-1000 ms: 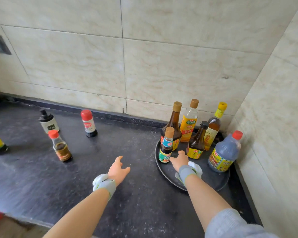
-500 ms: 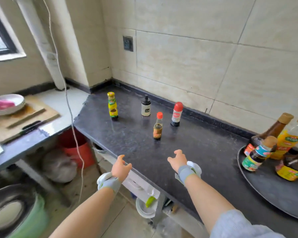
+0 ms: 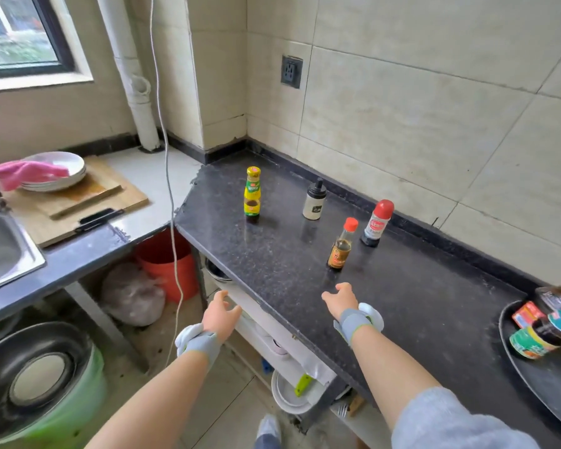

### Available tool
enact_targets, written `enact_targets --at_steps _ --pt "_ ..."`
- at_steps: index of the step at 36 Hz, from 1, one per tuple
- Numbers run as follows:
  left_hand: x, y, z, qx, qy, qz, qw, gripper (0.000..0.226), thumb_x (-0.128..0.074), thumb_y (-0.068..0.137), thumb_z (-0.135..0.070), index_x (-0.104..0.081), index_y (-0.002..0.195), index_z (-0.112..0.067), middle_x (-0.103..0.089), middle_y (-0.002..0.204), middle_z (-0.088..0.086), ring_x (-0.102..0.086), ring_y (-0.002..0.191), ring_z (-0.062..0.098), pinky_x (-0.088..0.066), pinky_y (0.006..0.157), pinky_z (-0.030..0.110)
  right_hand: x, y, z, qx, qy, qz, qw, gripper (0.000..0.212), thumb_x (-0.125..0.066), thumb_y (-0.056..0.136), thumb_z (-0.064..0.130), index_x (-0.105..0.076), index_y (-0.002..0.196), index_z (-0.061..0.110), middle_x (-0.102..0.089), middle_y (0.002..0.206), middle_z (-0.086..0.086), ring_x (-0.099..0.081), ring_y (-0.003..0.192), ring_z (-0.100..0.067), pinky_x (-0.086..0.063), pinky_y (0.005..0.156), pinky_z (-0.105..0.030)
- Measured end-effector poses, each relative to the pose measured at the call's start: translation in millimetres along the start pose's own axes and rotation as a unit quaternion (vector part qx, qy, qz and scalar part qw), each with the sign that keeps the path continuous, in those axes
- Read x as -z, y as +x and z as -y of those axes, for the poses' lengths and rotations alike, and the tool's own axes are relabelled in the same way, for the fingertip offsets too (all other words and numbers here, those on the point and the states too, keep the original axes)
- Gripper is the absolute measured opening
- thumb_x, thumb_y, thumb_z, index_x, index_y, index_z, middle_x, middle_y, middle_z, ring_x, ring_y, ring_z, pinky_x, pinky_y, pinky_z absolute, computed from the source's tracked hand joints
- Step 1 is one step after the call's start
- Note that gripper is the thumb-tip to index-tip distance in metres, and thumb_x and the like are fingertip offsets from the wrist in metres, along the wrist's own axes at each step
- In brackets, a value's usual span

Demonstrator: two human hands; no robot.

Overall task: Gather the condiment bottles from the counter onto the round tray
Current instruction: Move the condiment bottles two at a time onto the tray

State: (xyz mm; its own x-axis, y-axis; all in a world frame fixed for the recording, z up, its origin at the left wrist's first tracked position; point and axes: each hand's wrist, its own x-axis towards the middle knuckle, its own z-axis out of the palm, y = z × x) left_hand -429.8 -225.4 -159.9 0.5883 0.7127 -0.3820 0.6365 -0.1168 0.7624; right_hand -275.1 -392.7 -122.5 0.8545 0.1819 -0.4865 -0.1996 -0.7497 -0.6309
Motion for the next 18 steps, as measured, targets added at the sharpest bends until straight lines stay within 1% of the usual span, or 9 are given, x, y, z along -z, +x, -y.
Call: enact_targets --at_steps 2,4,7,10,12,14,15,17,18 --pt "7.2 20.8 -3.7 0.0 0.003 -0.01 1.0 0.055 -0.053 0.088 -0.018 -0.036 0.139 -0.011 -0.055 0.131 0.015 -0.056 0.114 0.031 -0.043 0.087 0.032 -3.5 19.6 8.8 -0.016 0.023 -0.006 1.0 0.054 -0.051 0.091 0.021 -0.032 0.14 0.006 -0.041 0.144 -0.016 -0.045 0.128 -0.036 -0.036 0.104 -0.04" --pt "11.6 35.0 -8.2 -0.001 0.012 -0.018 1.0 0.053 -0.053 0.087 -0.016 -0.038 0.137 -0.01 -0.057 0.129 0.016 -0.056 0.114 0.032 -0.043 0.089 0.033 -1.2 36.0 13.2 -0.038 0.045 -0.022 0.998 0.056 -0.052 0.091 0.02 -0.031 0.14 0.004 -0.04 0.144 -0.018 -0.044 0.128 -0.037 -0.036 0.105 -0.041" --pt "17.6 46.7 -13.2 -0.002 0.026 -0.014 1.0 0.054 -0.053 0.087 -0.016 -0.038 0.138 -0.01 -0.057 0.128 0.015 -0.056 0.114 0.032 -0.042 0.091 0.033 4.0 55.1 18.1 -0.055 0.077 -0.069 0.993 0.057 -0.055 0.089 0.016 -0.031 0.138 0.0 -0.043 0.14 -0.023 -0.045 0.126 -0.039 -0.036 0.103 -0.043" --pt "26.2 87.9 -24.3 -0.001 0.046 -0.024 0.999 0.054 -0.055 0.087 -0.016 -0.039 0.138 -0.01 -0.058 0.126 0.015 -0.057 0.113 0.031 -0.043 0.093 0.034 -3.8 96.8 40.6 -0.062 0.118 -0.109 0.985 0.058 -0.06 0.085 0.01 -0.033 0.134 -0.002 -0.042 0.137 -0.027 -0.044 0.124 -0.041 -0.035 0.103 -0.044" --pt "31.2 103.9 -31.5 0.001 0.049 -0.028 0.998 0.053 -0.055 0.087 -0.016 -0.039 0.137 -0.009 -0.058 0.127 0.016 -0.057 0.112 0.03 -0.042 0.092 0.033 -6.0 109.0 49.1 -0.068 0.144 -0.131 0.979 0.067 -0.064 0.082 0.009 -0.029 0.139 0.0 -0.036 0.139 -0.028 -0.042 0.126 -0.043 -0.033 0.106 -0.047" --pt "35.0 124.2 -41.8 0.002 0.055 -0.021 0.998 0.054 -0.055 0.088 -0.016 -0.038 0.138 -0.009 -0.056 0.13 0.017 -0.056 0.109 0.029 -0.04 0.089 0.031 -6.0 123.4 55.3 -0.075 0.147 -0.154 0.974 0.079 -0.067 0.08 0.01 -0.023 0.145 0.004 -0.033 0.142 -0.027 -0.04 0.128 -0.044 -0.032 0.108 -0.049" --pt "36.2 139.1 -48.7 0.001 0.059 -0.021 0.998 0.055 -0.055 0.088 -0.017 -0.037 0.139 -0.009 -0.054 0.132 0.017 -0.056 0.112 0.03 -0.04 0.09 0.031 -5.2 133.0 59.1 -0.077 0.146 -0.167 0.972 0.082 -0.068 0.079 0.012 -0.022 0.146 0.006 -0.034 0.142 -0.028 -0.038 0.129 -0.044 -0.031 0.108 -0.048" --pt "37.4 158.0 -61.4 -0.004 0.058 -0.016 0.998 0.056 -0.056 0.088 -0.018 -0.035 0.139 -0.01 -0.052 0.135 0.016 -0.055 0.116 0.032 -0.04 0.091 0.033 -1.1 143.3 63.8 -0.077 0.148 -0.187 0.968 0.081 -0.07 0.078 0.013 -0.026 0.146 0.007 -0.036 0.142 -0.027 -0.038 0.13 -0.043 -0.029 0.108 -0.047" --pt "36.2 172.5 -71.1 -0.008 0.053 -0.017 0.998 0.057 -0.056 0.087 -0.019 -0.035 0.14 -0.011 -0.052 0.135 0.016 -0.056 0.115 0.033 -0.041 0.091 0.034 1.1 154.3 69.0 -0.069 0.148 -0.196 0.967 0.076 -0.07 0.078 0.013 -0.03 0.143 0.007 -0.039 0.14 -0.026 -0.041 0.128 -0.043 -0.031 0.107 -0.046"
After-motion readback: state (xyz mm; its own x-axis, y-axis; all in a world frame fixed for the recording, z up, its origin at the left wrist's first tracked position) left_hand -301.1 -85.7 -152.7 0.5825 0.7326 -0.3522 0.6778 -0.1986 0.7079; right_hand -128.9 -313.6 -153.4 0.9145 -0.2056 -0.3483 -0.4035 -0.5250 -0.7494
